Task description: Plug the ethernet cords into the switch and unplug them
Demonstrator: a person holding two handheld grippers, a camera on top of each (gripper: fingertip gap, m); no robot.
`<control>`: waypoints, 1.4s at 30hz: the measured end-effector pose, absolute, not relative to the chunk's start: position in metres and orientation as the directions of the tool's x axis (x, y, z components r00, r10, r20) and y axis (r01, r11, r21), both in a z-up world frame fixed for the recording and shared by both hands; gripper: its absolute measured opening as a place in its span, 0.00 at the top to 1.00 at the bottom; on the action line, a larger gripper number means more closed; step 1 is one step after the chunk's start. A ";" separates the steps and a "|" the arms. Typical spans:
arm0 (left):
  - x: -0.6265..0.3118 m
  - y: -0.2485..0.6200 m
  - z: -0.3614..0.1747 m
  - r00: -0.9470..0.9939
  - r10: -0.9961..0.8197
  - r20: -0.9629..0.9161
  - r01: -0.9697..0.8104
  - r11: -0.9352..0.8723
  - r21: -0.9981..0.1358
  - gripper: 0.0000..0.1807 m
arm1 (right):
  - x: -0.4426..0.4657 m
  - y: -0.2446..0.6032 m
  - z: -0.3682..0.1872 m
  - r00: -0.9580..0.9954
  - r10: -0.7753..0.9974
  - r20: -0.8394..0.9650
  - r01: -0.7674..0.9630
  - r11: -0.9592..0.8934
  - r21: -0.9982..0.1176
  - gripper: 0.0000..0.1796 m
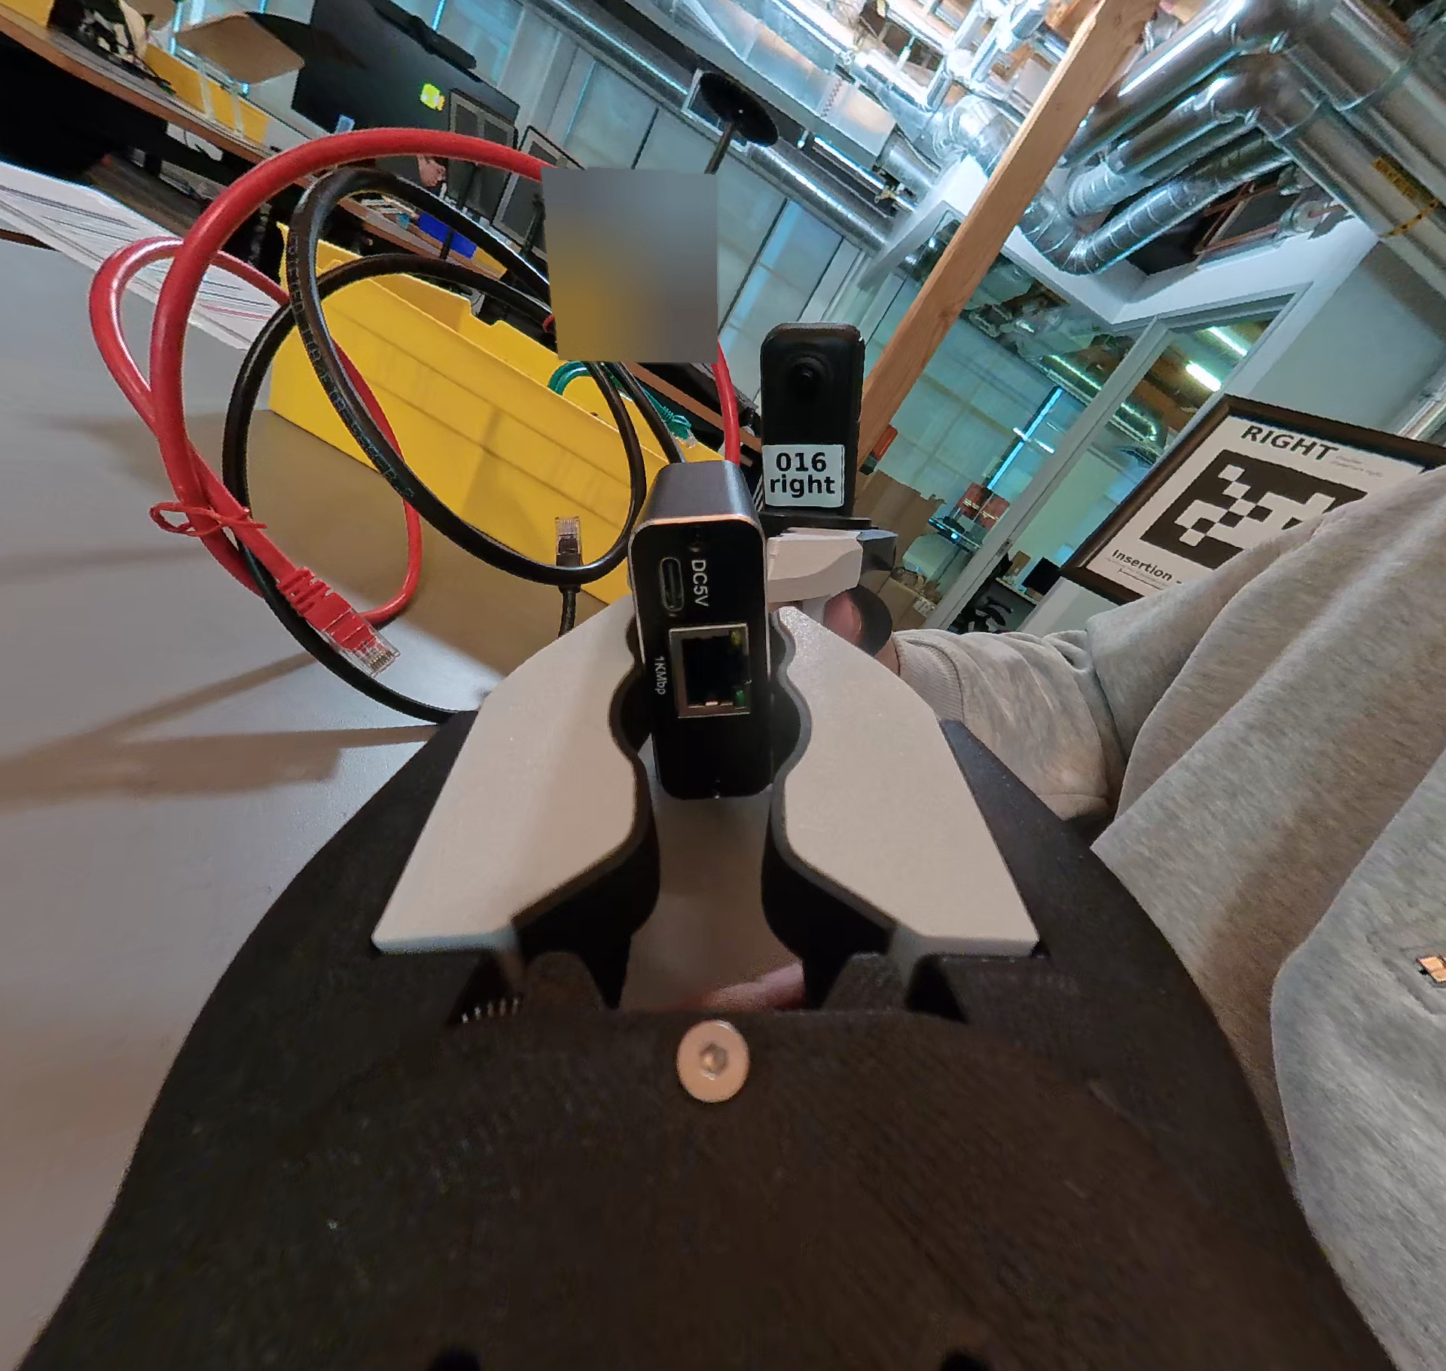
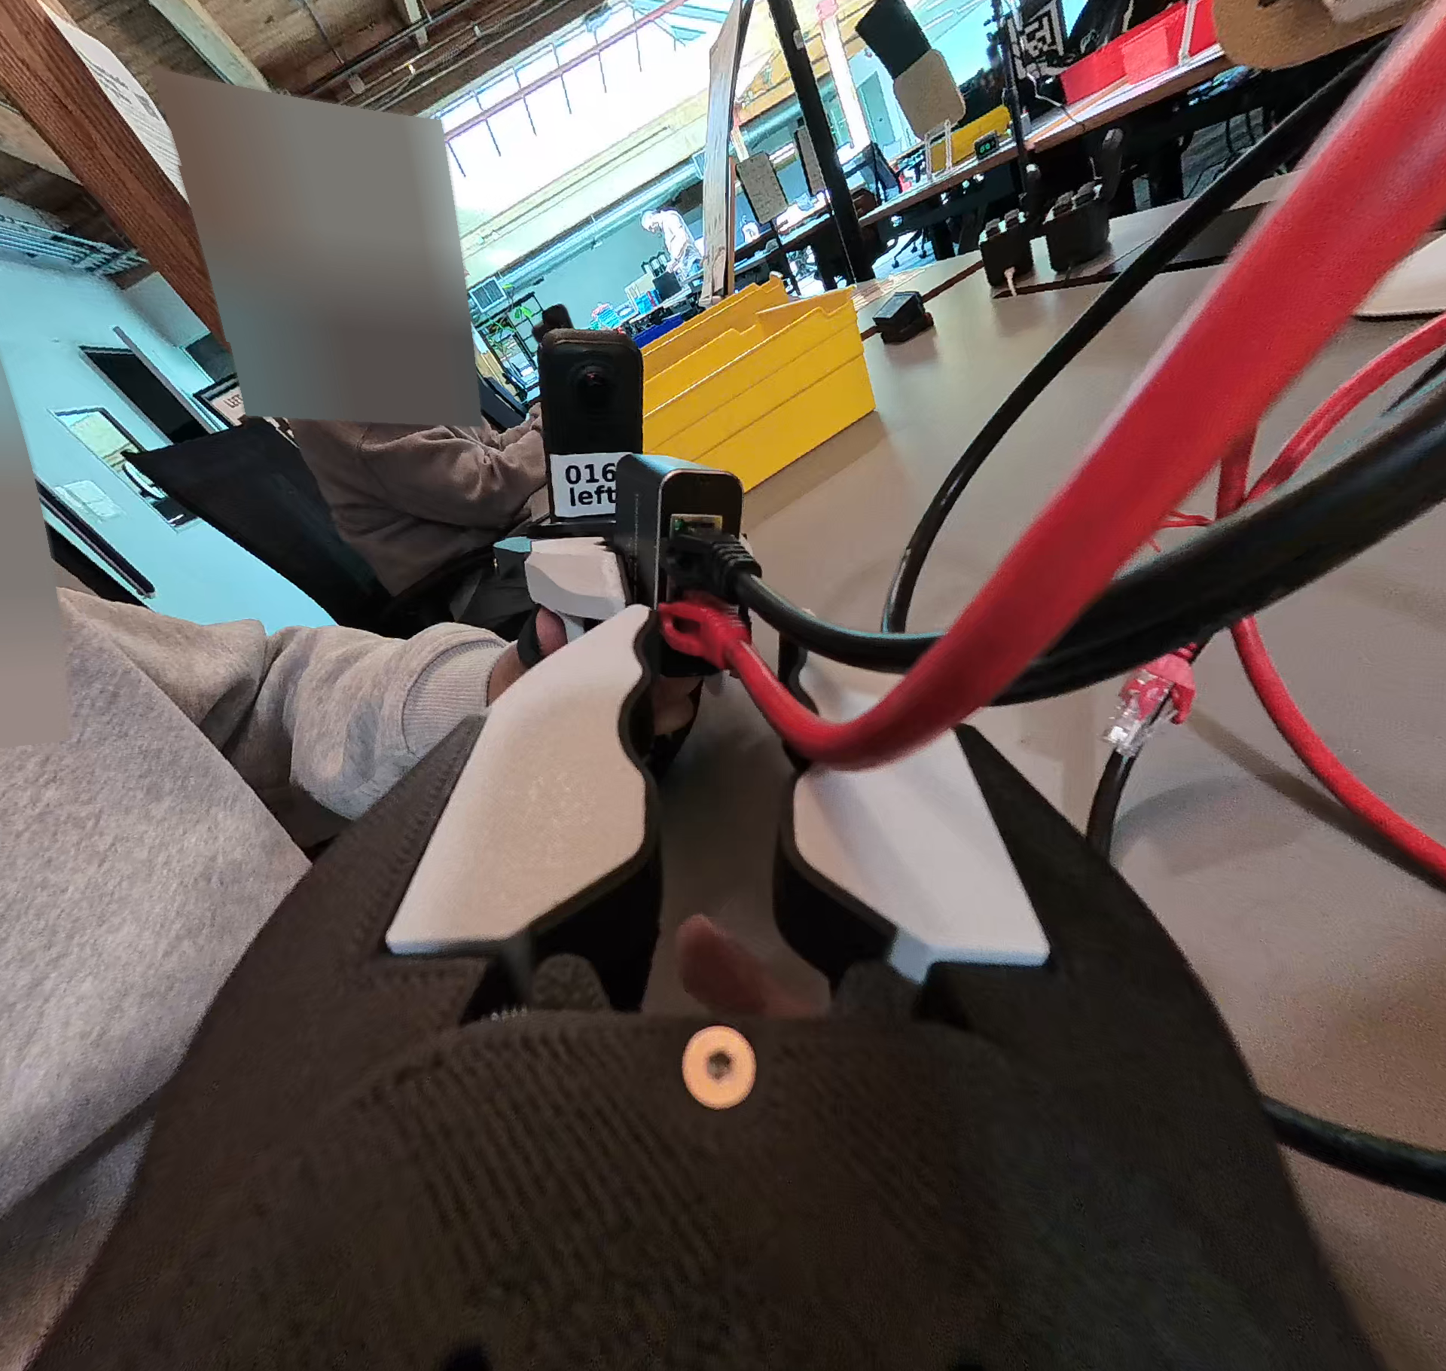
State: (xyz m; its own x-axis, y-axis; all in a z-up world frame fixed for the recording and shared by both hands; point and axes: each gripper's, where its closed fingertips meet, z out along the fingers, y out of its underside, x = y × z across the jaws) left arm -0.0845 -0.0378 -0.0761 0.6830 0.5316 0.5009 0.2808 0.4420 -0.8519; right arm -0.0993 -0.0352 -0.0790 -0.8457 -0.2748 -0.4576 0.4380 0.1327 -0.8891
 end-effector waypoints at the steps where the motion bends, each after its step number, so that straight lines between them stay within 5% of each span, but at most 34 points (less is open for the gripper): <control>1: -0.085 -0.038 -0.076 0.682 0.532 0.501 0.282 0.440 -0.853 0.86 | -0.099 -0.035 -0.079 -0.846 -0.274 -0.458 0.438 0.133 -0.889 0.84; 25: -0.084 -0.035 -0.080 0.675 0.506 0.538 0.325 0.451 -0.831 0.86 | -0.098 -0.035 -0.078 -0.891 -0.183 -0.416 0.397 0.131 -0.908 0.89; 33: -0.088 -0.038 -0.074 0.667 0.514 0.539 0.320 0.456 -0.831 0.85 | -0.102 -0.037 -0.073 -0.855 -0.182 -0.486 0.469 0.130 -0.874 0.91; 38: -0.089 -0.042 -0.070 0.646 0.334 0.687 0.398 0.620 -0.676 0.86 | -0.102 -0.037 -0.066 -0.811 -0.209 -0.547 0.534 0.118 -0.837 0.92; 42: -0.086 -0.042 -0.066 0.670 0.352 0.653 0.386 0.587 -0.712 0.86 | -0.099 -0.036 -0.065 -0.743 -0.247 -0.622 0.615 0.116 -0.780 0.93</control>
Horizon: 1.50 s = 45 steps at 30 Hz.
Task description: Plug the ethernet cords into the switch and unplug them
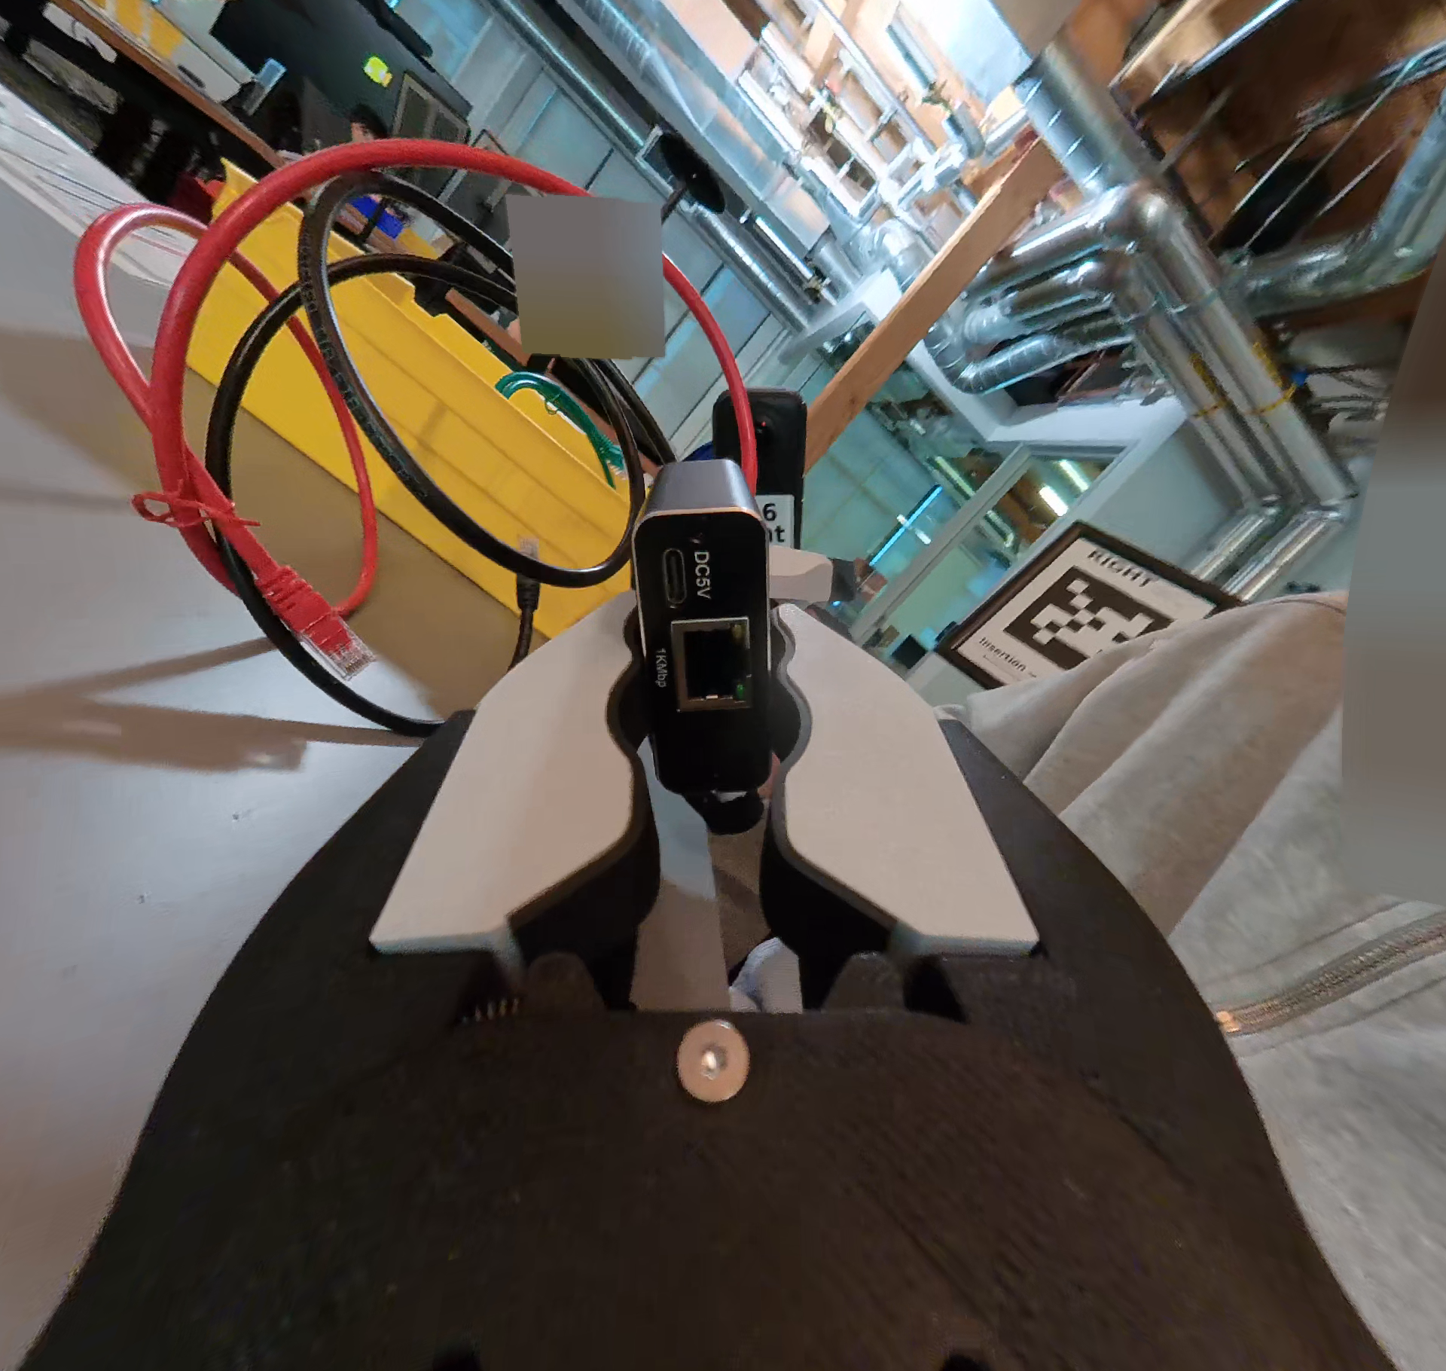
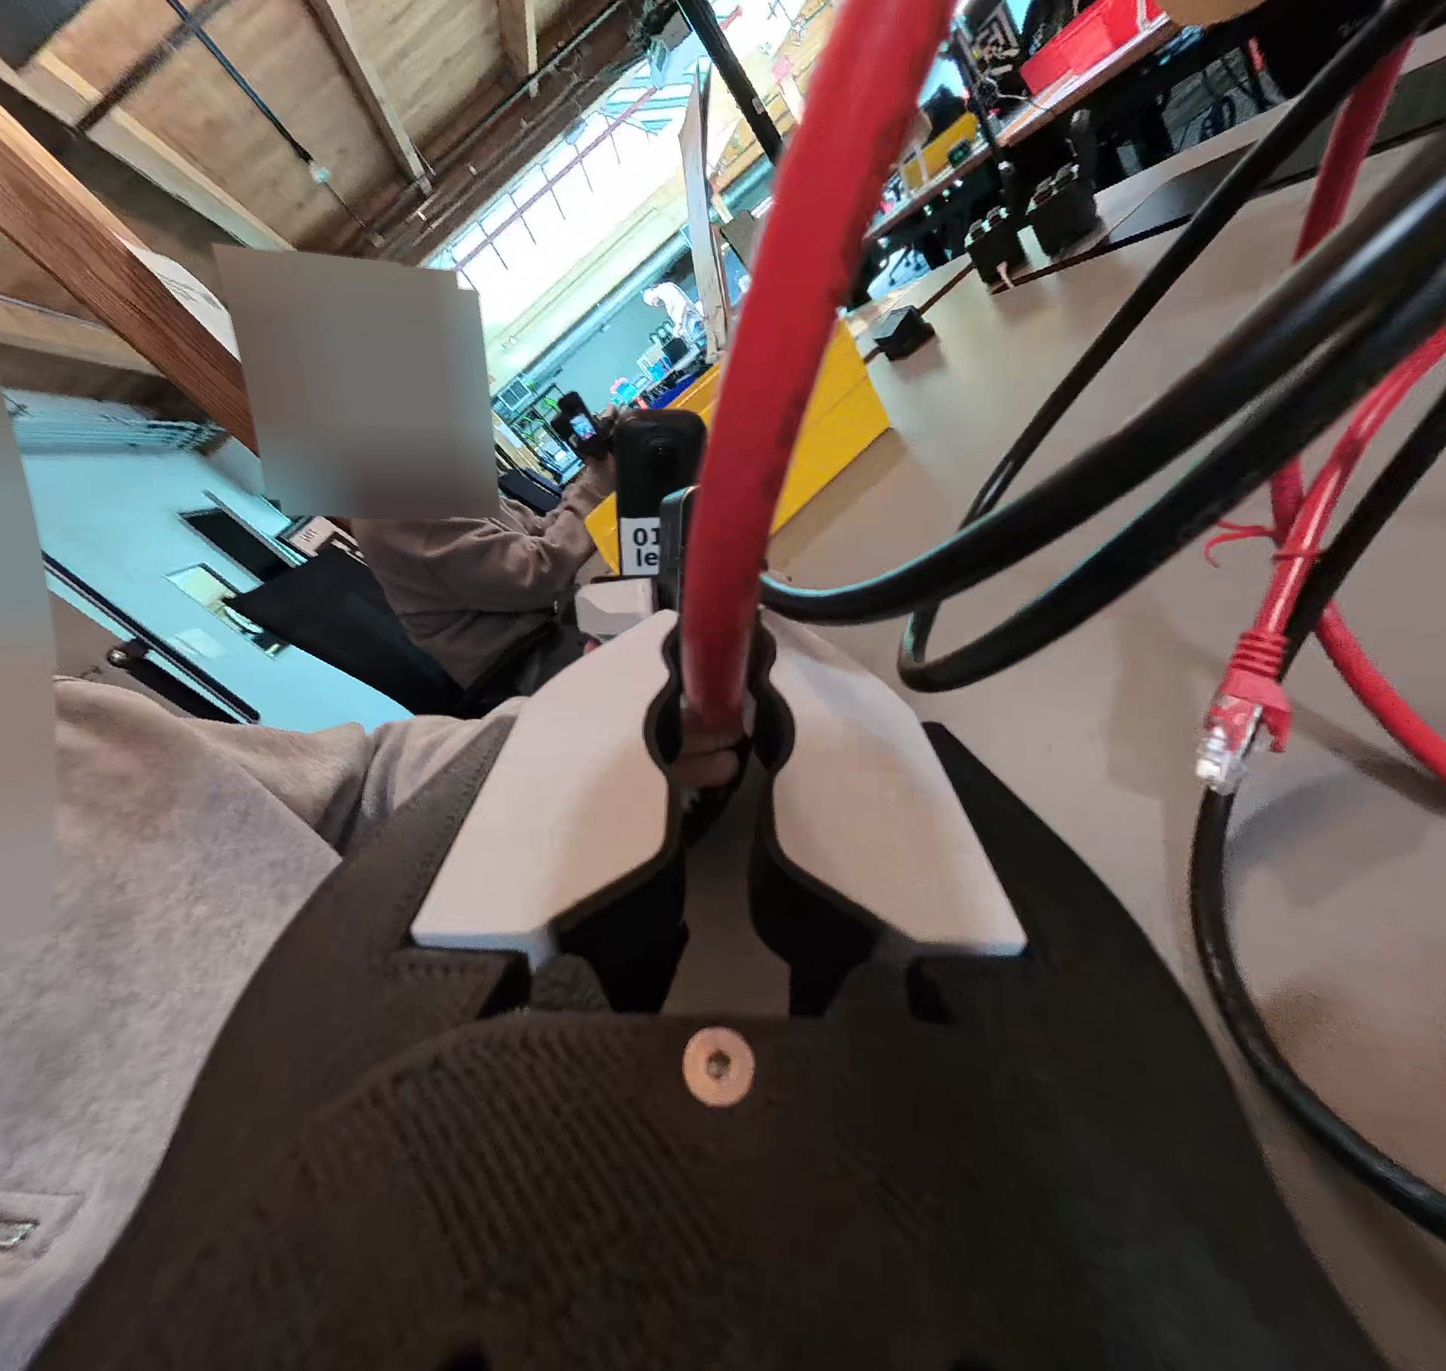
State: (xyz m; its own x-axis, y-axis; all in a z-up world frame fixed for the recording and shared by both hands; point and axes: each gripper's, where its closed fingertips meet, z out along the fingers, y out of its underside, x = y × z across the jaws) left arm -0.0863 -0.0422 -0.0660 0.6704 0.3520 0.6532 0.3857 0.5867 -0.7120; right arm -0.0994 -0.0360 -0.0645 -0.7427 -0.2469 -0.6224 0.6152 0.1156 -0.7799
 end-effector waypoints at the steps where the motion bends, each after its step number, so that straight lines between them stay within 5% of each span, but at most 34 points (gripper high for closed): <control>1: -0.086 -0.043 -0.065 0.670 0.322 0.669 0.394 0.609 -0.688 0.86 | -0.099 -0.036 -0.063 -0.737 -0.253 -0.627 0.621 0.113 -0.775 0.93; 6: -0.087 -0.045 -0.065 0.653 0.260 0.712 0.423 0.654 -0.627 0.85 | -0.100 -0.035 -0.062 -0.571 -0.316 -0.758 0.771 0.111 -0.628 0.95; 14: -0.088 -0.048 -0.062 0.615 0.276 0.739 0.410 0.689 -0.598 0.86 | -0.100 -0.036 -0.061 -0.802 -0.197 -0.563 0.551 0.117 -0.826 0.94; 20: -0.081 -0.043 -0.046 0.649 0.205 0.732 0.414 0.713 -0.566 0.86 | -0.096 -0.030 -0.043 -0.640 -0.294 -0.710 0.720 0.093 -0.688 0.96; 24: -0.082 -0.044 -0.049 0.636 0.240 0.734 0.409 0.702 -0.584 0.85 | -0.096 -0.030 -0.044 -0.693 -0.281 -0.664 0.666 0.103 -0.739 0.96; 29: -0.080 -0.045 -0.054 0.677 0.413 0.609 0.310 0.590 -0.745 0.86 | -0.095 -0.031 -0.052 -0.897 -0.241 -0.370 0.354 0.109 -0.929 0.95; 35: -0.083 -0.044 -0.066 0.653 0.402 0.642 0.322 0.620 -0.715 0.86 | -0.094 -0.033 -0.067 -0.710 -0.295 -0.639 0.647 0.085 -0.758 0.91; 45: -0.085 -0.038 -0.075 0.647 0.370 0.667 0.339 0.644 -0.686 0.86 | -0.095 -0.031 -0.069 -0.679 -0.324 -0.658 0.665 0.106 -0.739 0.93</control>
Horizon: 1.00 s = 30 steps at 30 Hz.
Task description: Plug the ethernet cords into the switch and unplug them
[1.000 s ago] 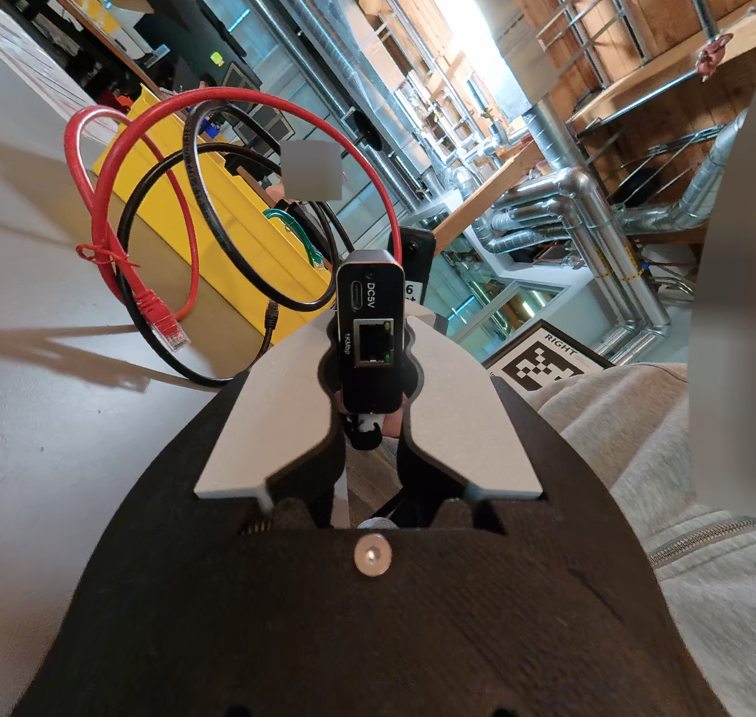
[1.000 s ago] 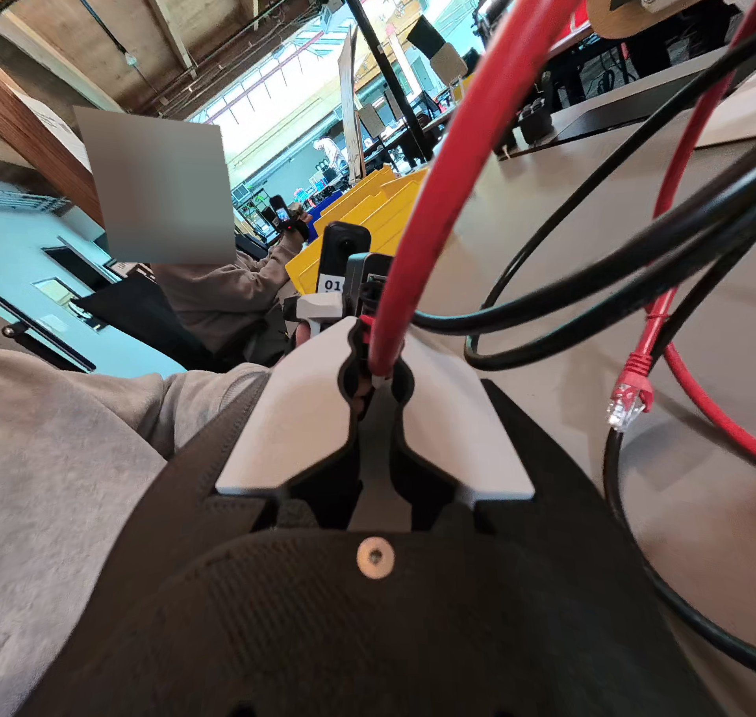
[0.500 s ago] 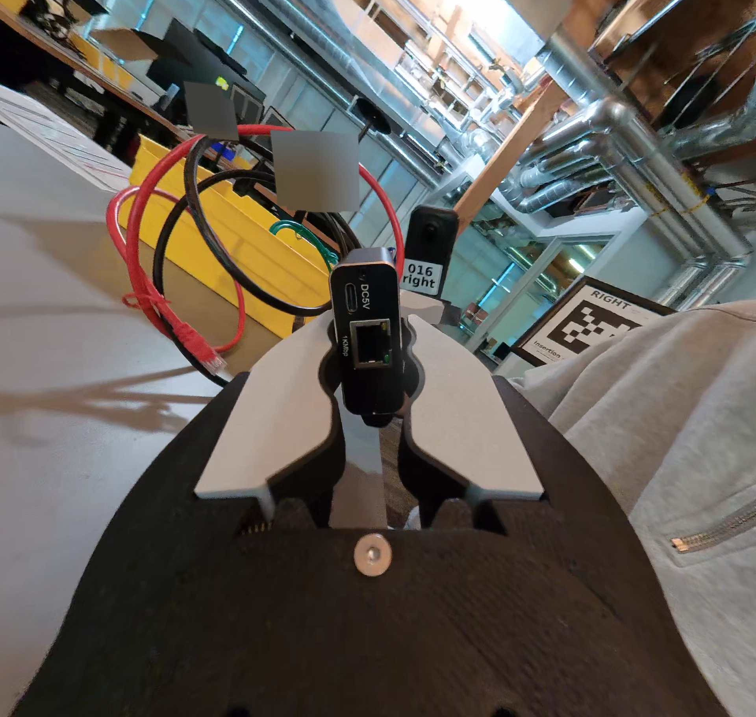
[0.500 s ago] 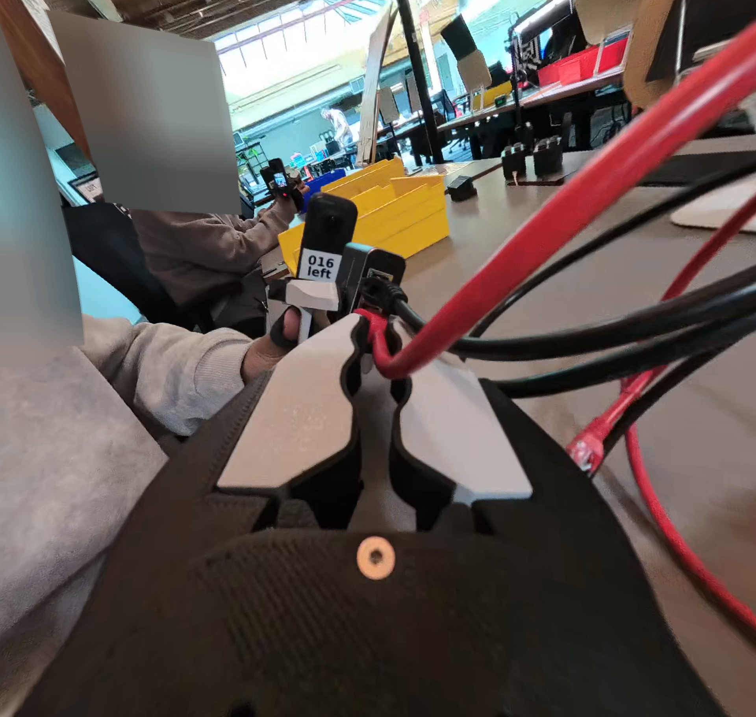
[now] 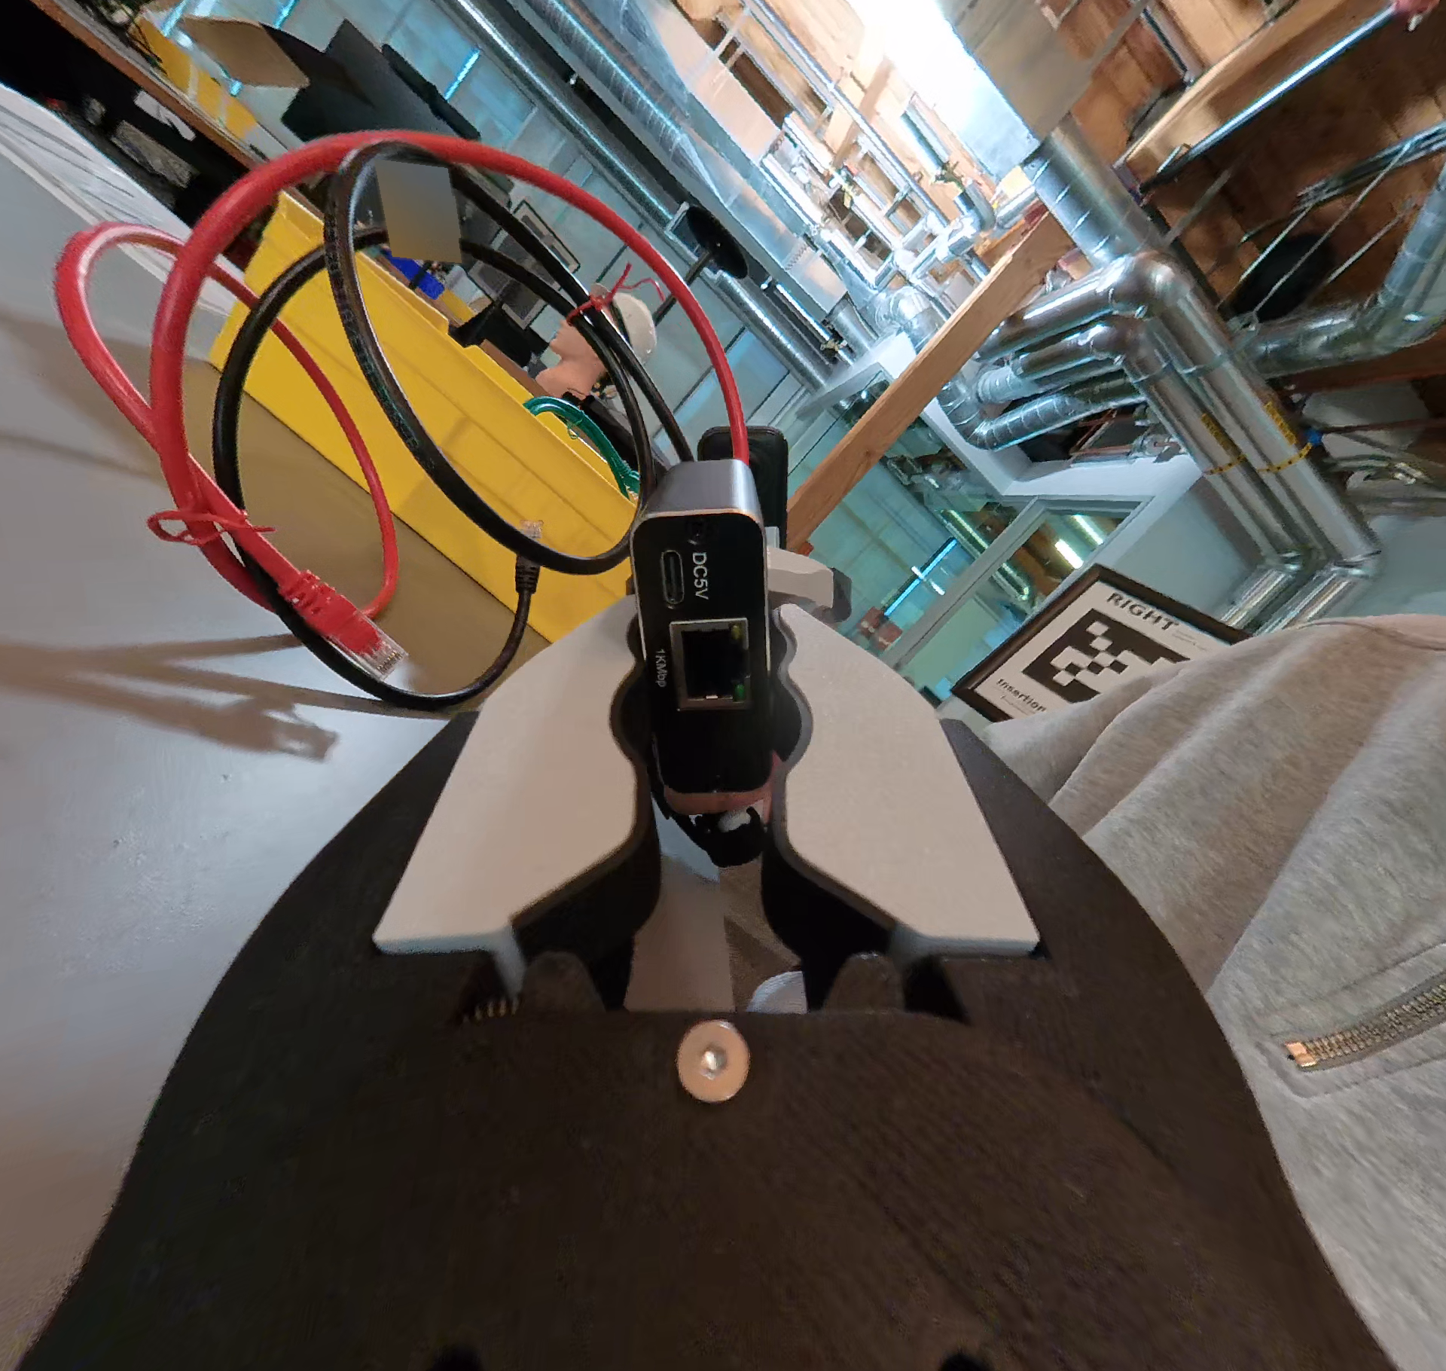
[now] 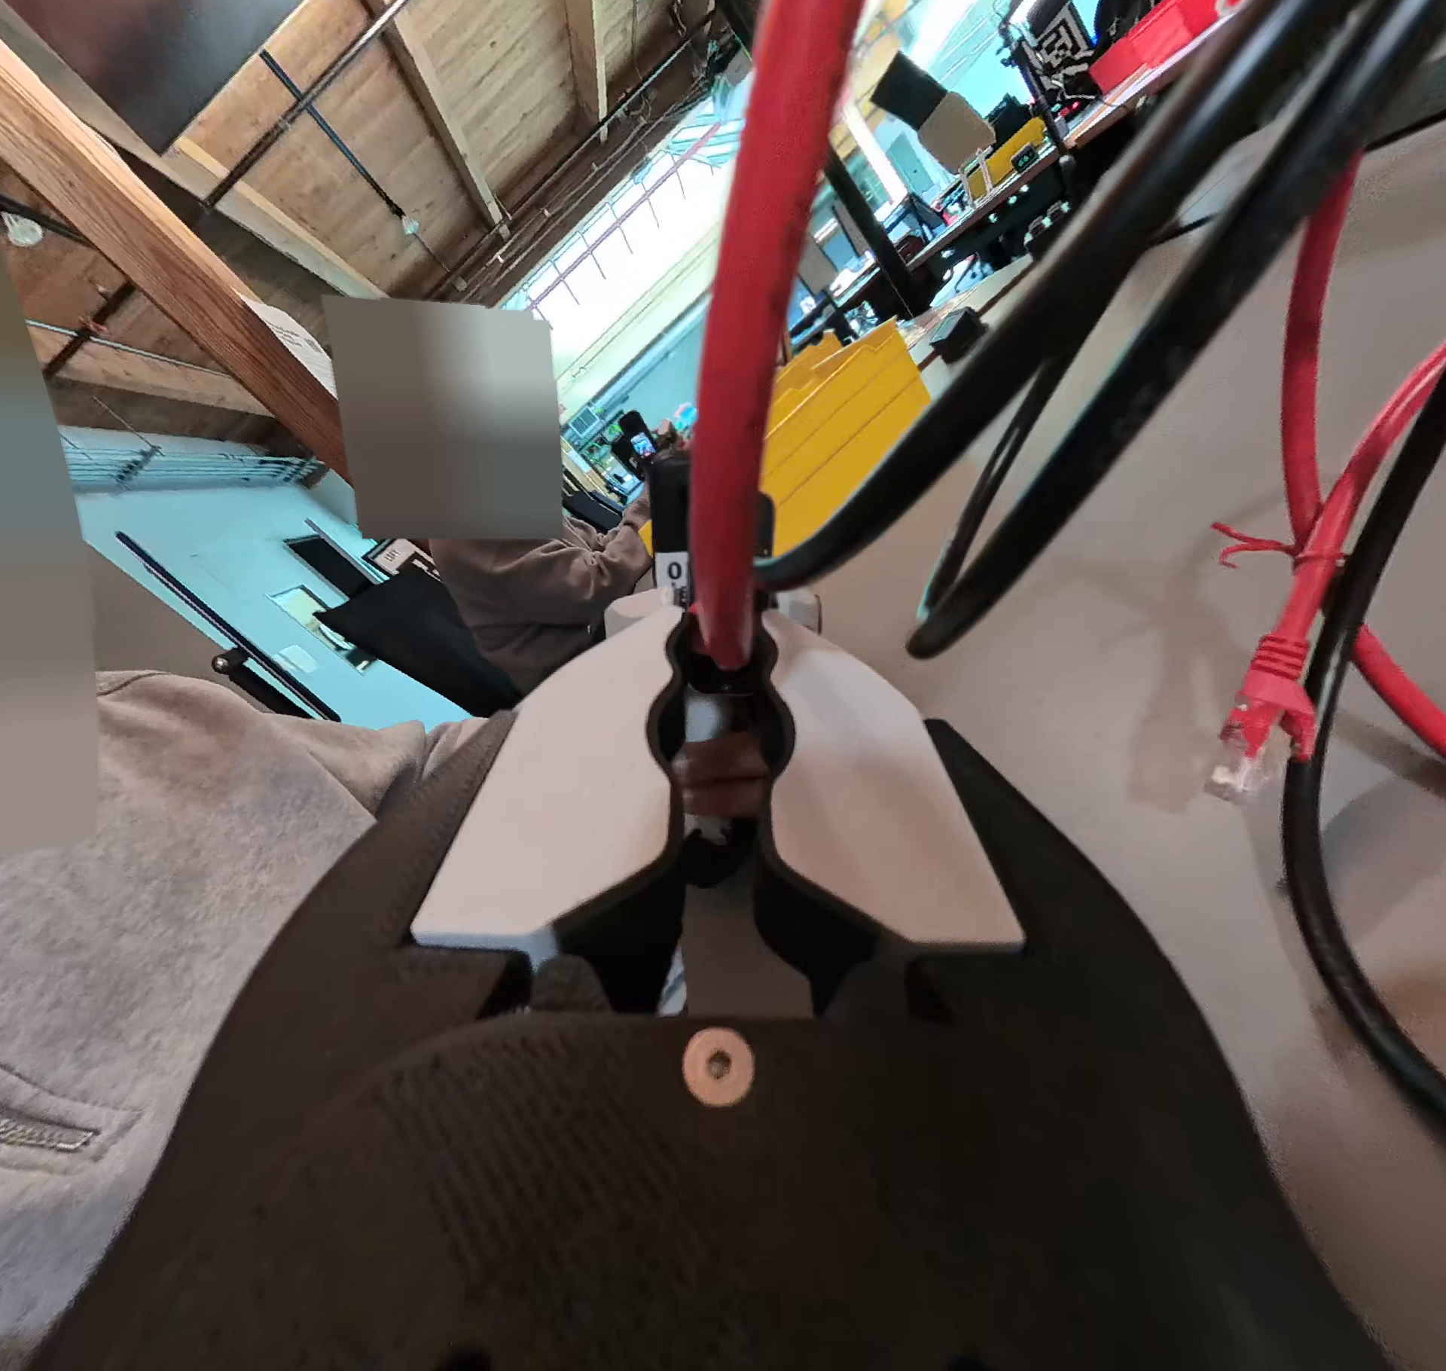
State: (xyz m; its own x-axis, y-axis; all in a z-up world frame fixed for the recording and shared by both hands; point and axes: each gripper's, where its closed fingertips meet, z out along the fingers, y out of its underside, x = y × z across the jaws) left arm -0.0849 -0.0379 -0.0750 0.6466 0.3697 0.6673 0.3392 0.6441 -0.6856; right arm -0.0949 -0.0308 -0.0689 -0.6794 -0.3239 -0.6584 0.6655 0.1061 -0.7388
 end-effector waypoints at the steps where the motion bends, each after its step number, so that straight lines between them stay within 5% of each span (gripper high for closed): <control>1: -0.085 -0.036 -0.076 0.647 0.348 0.678 0.357 0.648 -0.673 0.86 | -0.095 -0.031 -0.069 -0.673 -0.328 -0.663 0.670 0.109 -0.734 0.93; 4: -0.082 -0.029 -0.075 0.678 0.281 0.679 0.411 0.620 -0.668 0.83 | -0.096 -0.029 -0.067 -0.702 -0.323 -0.635 0.630 0.134 -0.765 0.94; 6: -0.084 -0.029 -0.077 0.673 0.279 0.685 0.437 0.597 -0.673 0.67 | -0.096 -0.028 -0.066 -0.738 -0.330 -0.589 0.576 0.150 -0.804 0.93; 10: -0.087 -0.042 -0.079 0.650 0.337 0.681 0.439 0.565 -0.699 0.60 | -0.077 -0.018 -0.081 -0.690 -0.469 -0.552 0.435 0.341 -0.833 0.94; 14: -0.071 -0.016 -0.103 0.663 0.344 0.665 0.595 0.297 -0.747 0.57 | -0.082 -0.015 -0.098 -0.740 -0.440 -0.509 0.340 0.408 -0.847 0.93; 20: -0.056 0.008 -0.112 0.672 0.270 0.690 0.667 0.184 -0.722 0.86 | -0.078 -0.009 -0.085 -0.687 -0.495 -0.532 0.377 0.383 -0.844 0.94; 30: -0.060 0.005 -0.101 0.649 0.174 0.740 0.674 0.320 -0.666 0.87 | -0.069 -0.014 -0.083 -0.667 -0.506 -0.546 0.407 0.367 -0.837 0.93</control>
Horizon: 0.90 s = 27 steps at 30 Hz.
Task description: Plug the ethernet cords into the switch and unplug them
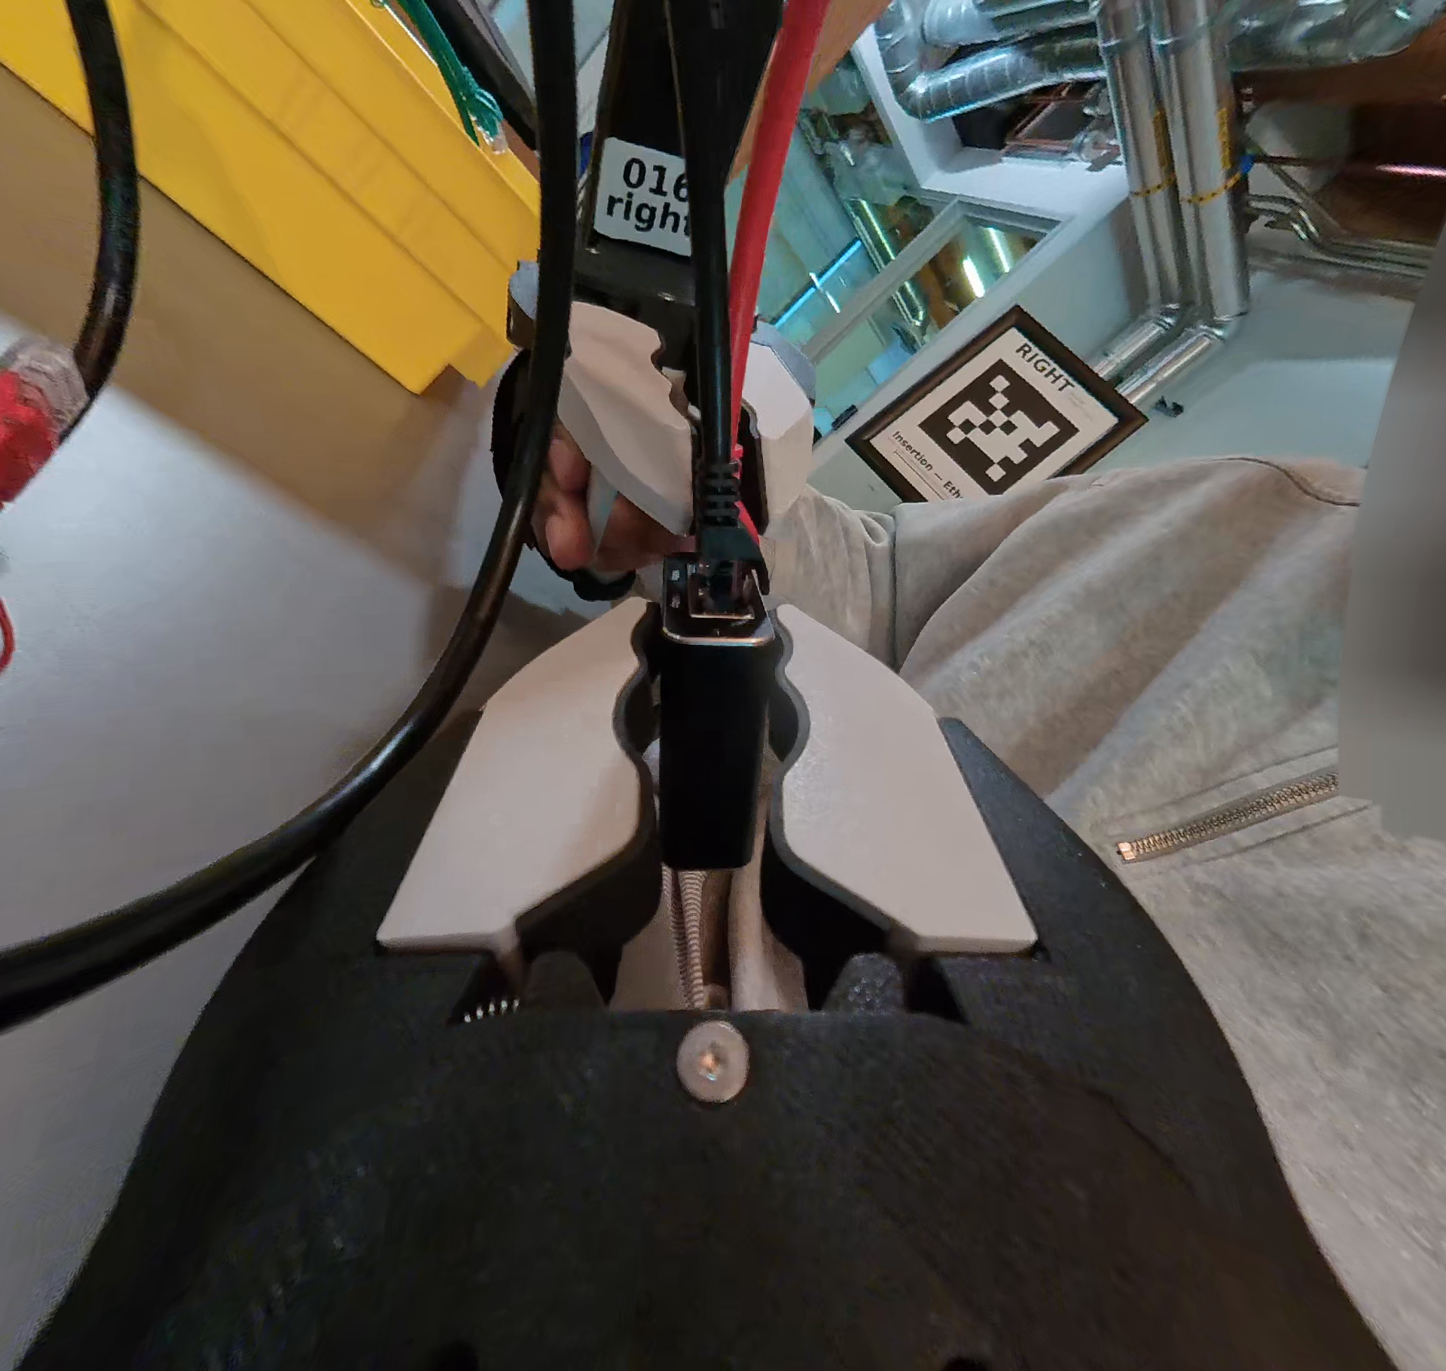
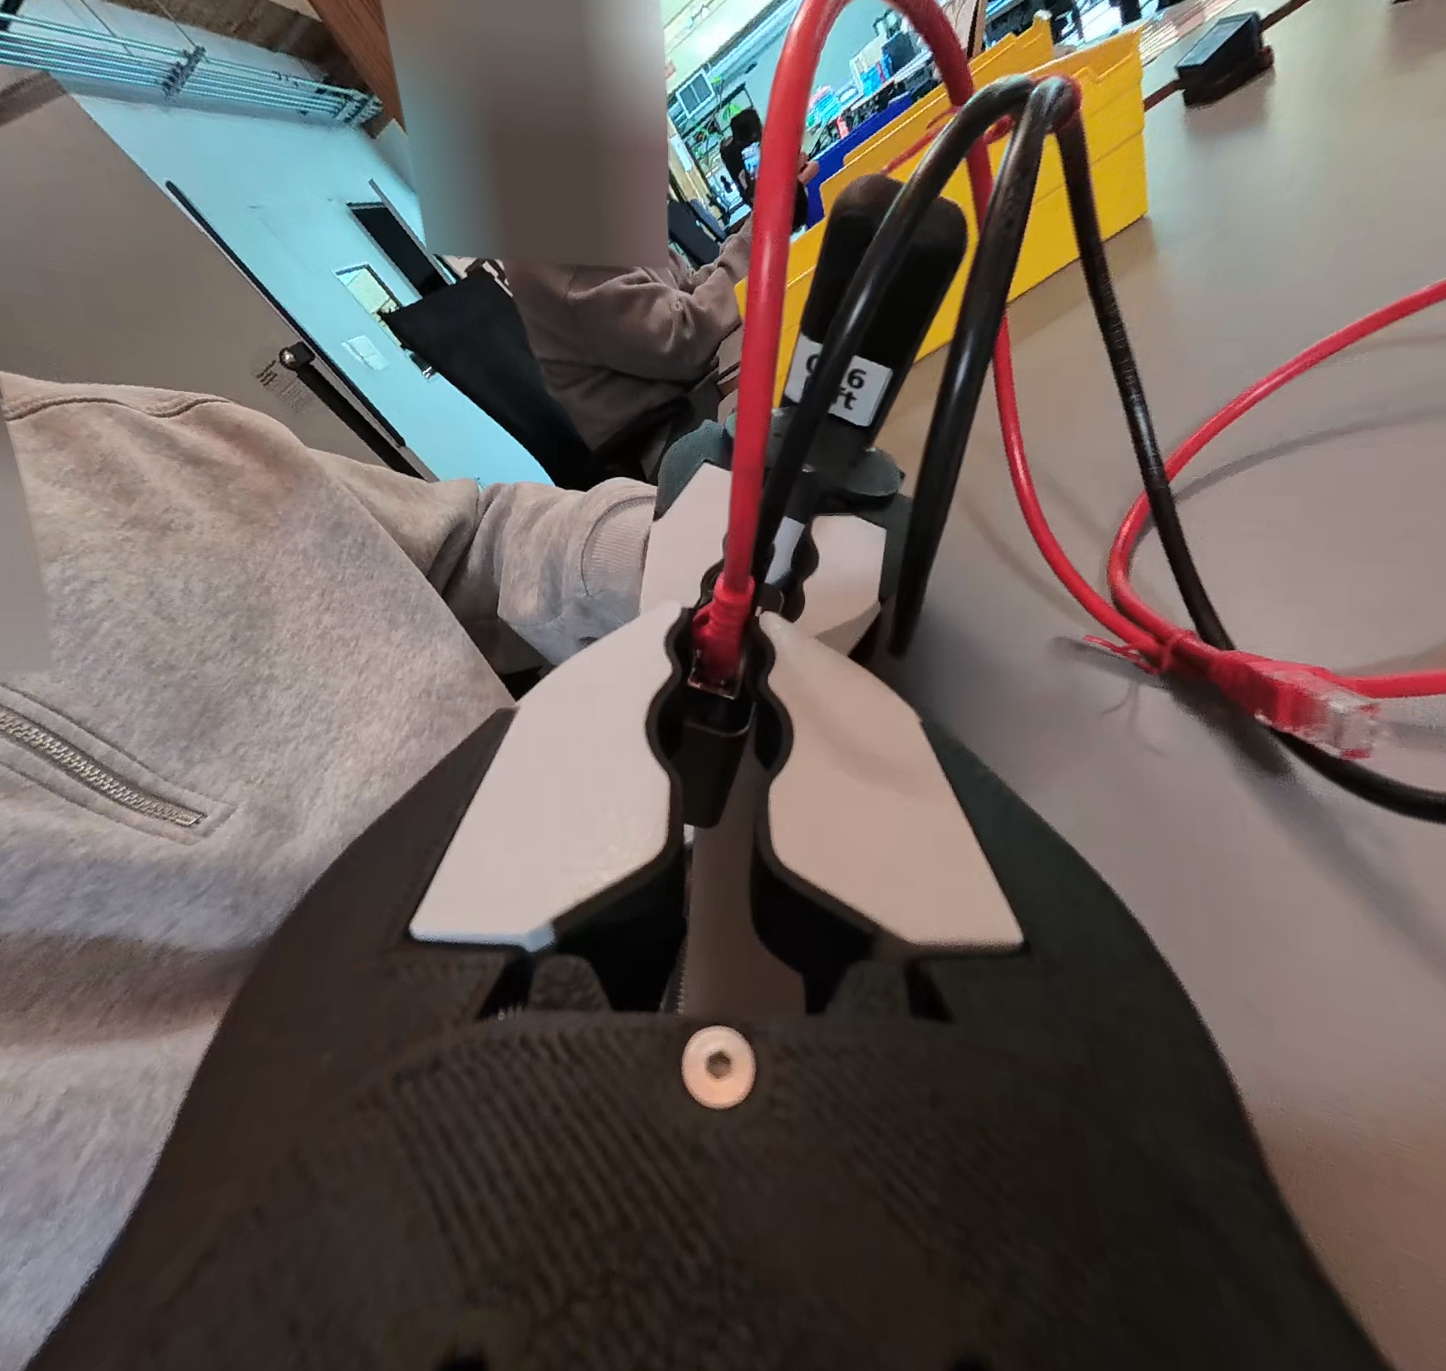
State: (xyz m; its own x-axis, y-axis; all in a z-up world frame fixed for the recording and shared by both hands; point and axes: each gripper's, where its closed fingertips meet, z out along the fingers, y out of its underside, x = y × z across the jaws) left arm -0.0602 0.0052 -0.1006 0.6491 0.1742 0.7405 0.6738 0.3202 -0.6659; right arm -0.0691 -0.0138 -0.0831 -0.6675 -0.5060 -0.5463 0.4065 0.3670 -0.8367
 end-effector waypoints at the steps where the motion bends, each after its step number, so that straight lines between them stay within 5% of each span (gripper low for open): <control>1: -0.062 0.004 -0.101 0.643 0.181 0.744 0.674 0.327 -0.662 0.87 | -0.071 -0.015 -0.083 -0.672 -0.499 -0.547 0.419 0.353 -0.837 0.93; 9: -0.081 -0.024 -0.098 0.595 0.279 0.754 0.587 0.490 -0.645 0.87 | -0.110 -0.026 -0.077 -0.764 -0.330 -0.554 0.535 0.157 -0.830 0.77; 27: -0.079 -0.010 -0.104 0.612 0.368 0.700 0.581 0.392 -0.713 0.87 | -0.084 -0.031 -0.089 -0.713 -0.391 -0.582 0.521 0.259 -0.813 0.92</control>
